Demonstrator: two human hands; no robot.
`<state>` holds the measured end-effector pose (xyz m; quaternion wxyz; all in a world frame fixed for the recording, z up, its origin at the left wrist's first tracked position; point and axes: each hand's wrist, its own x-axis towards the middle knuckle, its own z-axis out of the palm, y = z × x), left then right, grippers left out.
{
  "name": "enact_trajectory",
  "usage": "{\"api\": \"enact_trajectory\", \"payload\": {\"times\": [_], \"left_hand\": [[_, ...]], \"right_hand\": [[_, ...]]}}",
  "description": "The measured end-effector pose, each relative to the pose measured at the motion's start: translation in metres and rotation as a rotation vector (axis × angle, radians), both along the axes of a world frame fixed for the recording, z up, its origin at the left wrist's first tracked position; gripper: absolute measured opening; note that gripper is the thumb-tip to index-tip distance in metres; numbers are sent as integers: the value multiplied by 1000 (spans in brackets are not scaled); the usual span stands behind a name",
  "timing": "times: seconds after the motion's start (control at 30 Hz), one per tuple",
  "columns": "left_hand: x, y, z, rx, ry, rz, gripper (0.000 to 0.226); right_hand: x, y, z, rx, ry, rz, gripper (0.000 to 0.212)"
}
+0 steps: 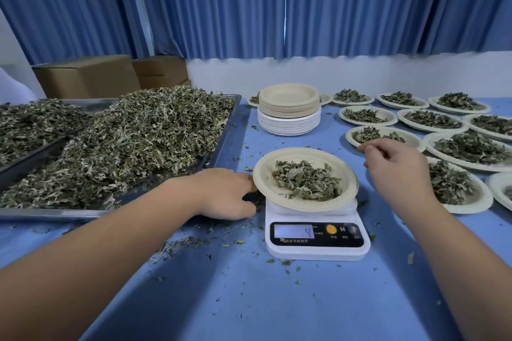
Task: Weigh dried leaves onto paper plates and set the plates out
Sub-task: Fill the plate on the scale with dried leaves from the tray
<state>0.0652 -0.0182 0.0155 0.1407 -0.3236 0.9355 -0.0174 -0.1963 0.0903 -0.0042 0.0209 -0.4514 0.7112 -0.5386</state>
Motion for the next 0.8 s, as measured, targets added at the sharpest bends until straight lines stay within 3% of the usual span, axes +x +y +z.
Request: {"api": "enact_trajectory", "payload": {"times": [0.3, 0.47, 0.63, 0.8], "left_hand": [[8, 21, -8, -56, 135, -74, 43], [3, 42, -22, -98, 298, 30, 27], [4, 50, -38, -182, 420, 61, 30], [-3, 51, -35, -104, 458, 166, 26]], "right_hand": [[-2, -1, -1, 3, -3, -4, 21], [-2, -1, -1, 8, 4, -4, 21], [-1, 0, -2, 4, -16, 10, 21], [-1, 1, -2, 3, -35, 0, 22]]}}
